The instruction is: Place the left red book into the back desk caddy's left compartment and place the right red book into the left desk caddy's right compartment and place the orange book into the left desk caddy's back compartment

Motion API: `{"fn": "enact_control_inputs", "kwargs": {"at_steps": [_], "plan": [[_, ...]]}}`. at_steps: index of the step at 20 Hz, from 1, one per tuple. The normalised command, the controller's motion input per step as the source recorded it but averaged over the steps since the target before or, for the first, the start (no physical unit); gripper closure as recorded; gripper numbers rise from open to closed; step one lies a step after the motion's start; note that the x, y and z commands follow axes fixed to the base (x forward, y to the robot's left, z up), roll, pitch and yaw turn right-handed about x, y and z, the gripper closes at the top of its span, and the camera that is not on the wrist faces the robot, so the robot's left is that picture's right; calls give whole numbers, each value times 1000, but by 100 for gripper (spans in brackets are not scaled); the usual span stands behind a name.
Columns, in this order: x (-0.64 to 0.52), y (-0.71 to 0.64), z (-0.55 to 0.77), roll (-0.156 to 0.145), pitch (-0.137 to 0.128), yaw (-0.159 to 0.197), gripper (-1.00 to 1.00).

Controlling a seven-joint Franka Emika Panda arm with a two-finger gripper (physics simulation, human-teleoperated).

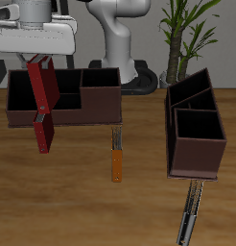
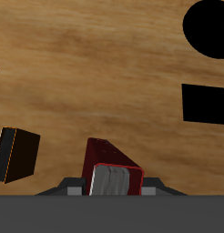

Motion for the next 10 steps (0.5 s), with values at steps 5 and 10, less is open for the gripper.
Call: {"fn": "enact_control_inputs", "kwargs": {"at_steps": [5,10], "plan": [[-612,-658,105,0,-8,13,100],[-446,-408,93,-11,3,-20,100]]}}
